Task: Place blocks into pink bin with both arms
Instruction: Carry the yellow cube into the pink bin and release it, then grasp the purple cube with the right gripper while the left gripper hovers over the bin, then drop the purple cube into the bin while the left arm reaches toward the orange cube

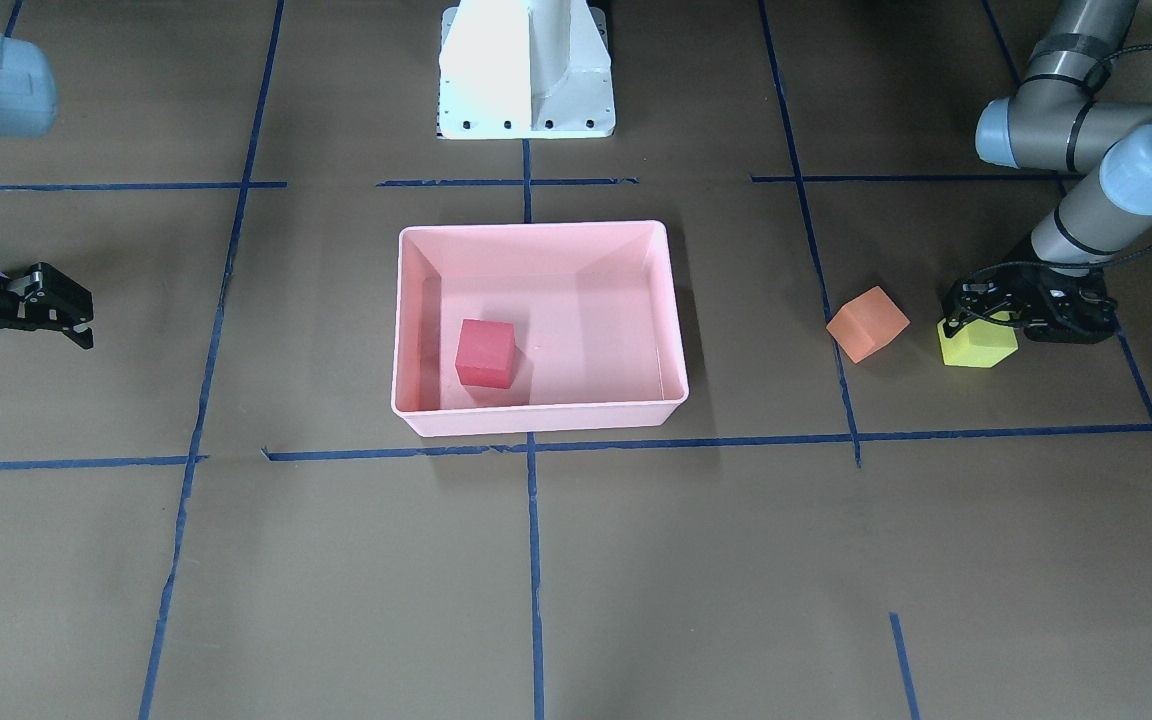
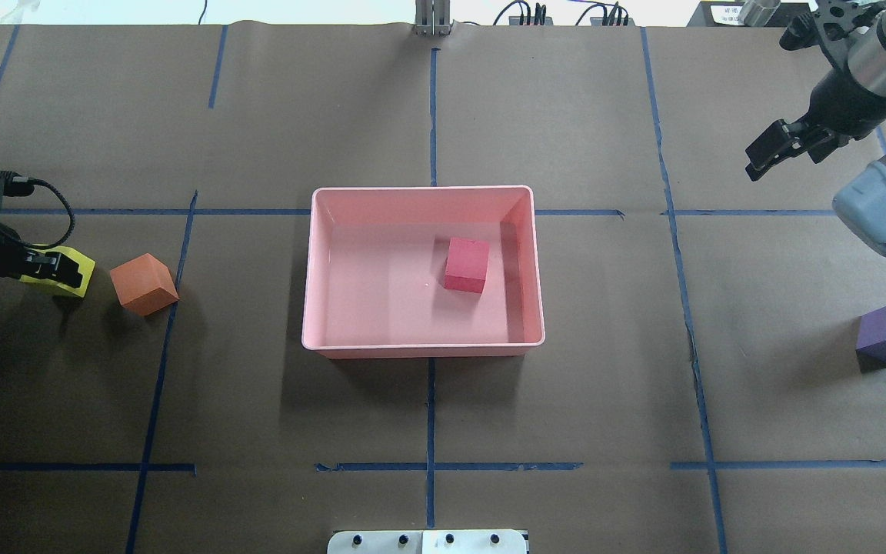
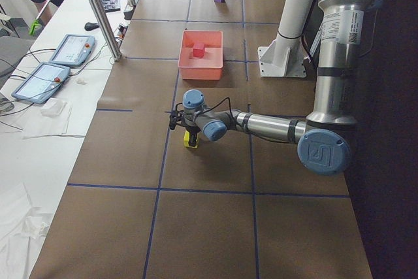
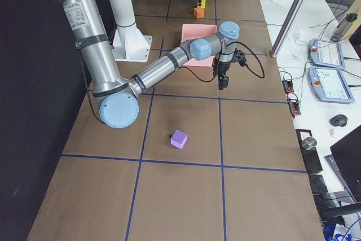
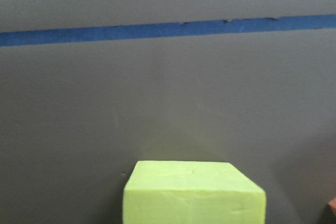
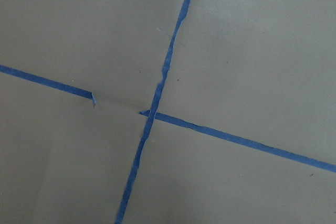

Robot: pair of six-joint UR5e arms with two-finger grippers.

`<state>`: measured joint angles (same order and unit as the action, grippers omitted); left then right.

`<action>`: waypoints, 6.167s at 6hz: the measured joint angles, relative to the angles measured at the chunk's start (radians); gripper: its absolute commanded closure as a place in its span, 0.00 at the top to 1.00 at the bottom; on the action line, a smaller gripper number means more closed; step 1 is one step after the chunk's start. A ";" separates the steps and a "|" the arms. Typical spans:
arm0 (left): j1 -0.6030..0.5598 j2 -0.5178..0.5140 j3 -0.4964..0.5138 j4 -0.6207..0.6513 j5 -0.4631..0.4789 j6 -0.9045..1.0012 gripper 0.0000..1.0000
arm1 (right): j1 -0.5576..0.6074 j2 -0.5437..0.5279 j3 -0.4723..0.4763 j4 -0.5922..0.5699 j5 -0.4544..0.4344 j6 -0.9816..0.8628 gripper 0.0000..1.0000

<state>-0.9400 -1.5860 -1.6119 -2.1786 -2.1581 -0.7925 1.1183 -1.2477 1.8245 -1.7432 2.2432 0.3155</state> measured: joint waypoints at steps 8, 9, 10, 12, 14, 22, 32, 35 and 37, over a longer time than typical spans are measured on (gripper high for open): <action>0.271 -0.585 -0.322 0.654 0.221 -0.407 1.00 | 0.108 -0.550 0.056 0.451 0.032 -0.085 1.00; 0.359 -0.630 -0.301 0.657 0.356 -0.478 1.00 | 0.114 -0.602 0.056 0.483 0.028 -0.040 1.00; 0.428 -0.642 -0.296 0.657 0.492 -0.503 1.00 | 0.115 -0.626 0.056 0.503 0.019 0.082 1.00; 0.483 -0.644 -0.297 0.657 0.565 -0.511 1.00 | 0.109 -0.635 0.054 0.564 -0.006 0.375 1.00; 0.488 -0.644 -0.299 0.657 0.573 -0.512 1.00 | 0.049 -0.637 0.005 0.722 -0.065 0.598 1.00; 0.491 -0.642 -0.296 0.654 0.575 -0.510 1.00 | -0.180 -0.653 -0.094 0.792 -0.225 0.707 0.34; 0.117 -0.370 -0.339 0.723 0.161 0.279 1.00 | -0.251 0.130 0.069 -0.043 -0.157 0.736 0.35; 0.079 -0.213 -0.336 0.534 0.144 0.256 1.00 | -0.471 0.348 0.062 -0.146 -0.262 0.963 1.00; 0.077 -0.191 -0.324 0.519 0.146 0.170 1.00 | -0.561 0.395 0.060 -0.148 -0.335 1.018 1.00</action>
<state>-0.8634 -1.7766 -1.9357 -1.6601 -2.0117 -0.6223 0.5572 -0.8523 1.8845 -1.8910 1.9080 1.3339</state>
